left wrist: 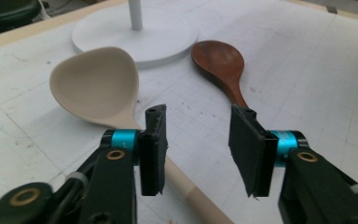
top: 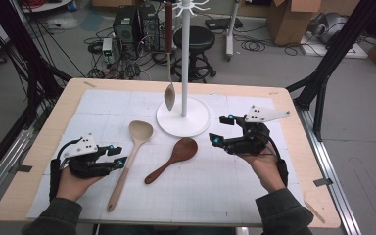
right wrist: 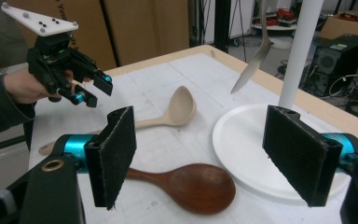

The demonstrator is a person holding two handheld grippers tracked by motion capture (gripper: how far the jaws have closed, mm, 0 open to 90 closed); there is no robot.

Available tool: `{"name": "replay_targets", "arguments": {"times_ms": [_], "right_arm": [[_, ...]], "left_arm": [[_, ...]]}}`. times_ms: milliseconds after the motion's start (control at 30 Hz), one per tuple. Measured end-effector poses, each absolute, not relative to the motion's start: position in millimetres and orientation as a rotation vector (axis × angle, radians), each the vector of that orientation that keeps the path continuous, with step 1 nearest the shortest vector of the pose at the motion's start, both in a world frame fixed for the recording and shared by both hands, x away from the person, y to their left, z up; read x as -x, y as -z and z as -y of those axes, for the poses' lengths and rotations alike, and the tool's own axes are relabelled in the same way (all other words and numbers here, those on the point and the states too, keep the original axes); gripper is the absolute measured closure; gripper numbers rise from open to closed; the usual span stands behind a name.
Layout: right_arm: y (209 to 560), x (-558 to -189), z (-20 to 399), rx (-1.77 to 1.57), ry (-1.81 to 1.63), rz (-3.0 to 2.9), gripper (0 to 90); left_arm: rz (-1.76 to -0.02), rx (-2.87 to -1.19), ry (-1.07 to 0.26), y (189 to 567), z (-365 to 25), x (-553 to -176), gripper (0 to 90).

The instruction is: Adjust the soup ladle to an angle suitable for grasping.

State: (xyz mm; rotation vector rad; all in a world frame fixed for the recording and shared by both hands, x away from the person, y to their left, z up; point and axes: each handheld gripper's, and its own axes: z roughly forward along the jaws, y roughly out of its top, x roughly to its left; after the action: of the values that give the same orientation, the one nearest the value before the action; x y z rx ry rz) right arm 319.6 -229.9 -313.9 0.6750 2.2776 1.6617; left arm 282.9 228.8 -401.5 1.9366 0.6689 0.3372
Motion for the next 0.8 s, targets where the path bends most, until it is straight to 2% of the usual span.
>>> {"name": "replay_targets", "arguments": {"times_ms": [200,333,500,800], "right_arm": [[322.7,-313.3,238.2,-0.694,-1.66,-2.275,25.2],[325.8,-310.7,241.9,-0.7,-1.662,-2.267,25.2],[328.5,-307.8,244.1,-0.699,-1.659,-2.265,25.2],[341.6,-305.2,252.0,-0.742,-1.647,-2.252,24.8]], "left_arm": [[-0.639,-1.982,-0.306,409.3,-226.0,-279.7,77.2],[-0.636,-2.014,-0.261,415.2,-223.8,-277.2,85.5],[-0.636,-2.039,-0.241,424.4,-224.0,-275.7,89.1],[-0.628,-2.084,-0.177,434.6,-216.5,-274.9,89.5]]}}
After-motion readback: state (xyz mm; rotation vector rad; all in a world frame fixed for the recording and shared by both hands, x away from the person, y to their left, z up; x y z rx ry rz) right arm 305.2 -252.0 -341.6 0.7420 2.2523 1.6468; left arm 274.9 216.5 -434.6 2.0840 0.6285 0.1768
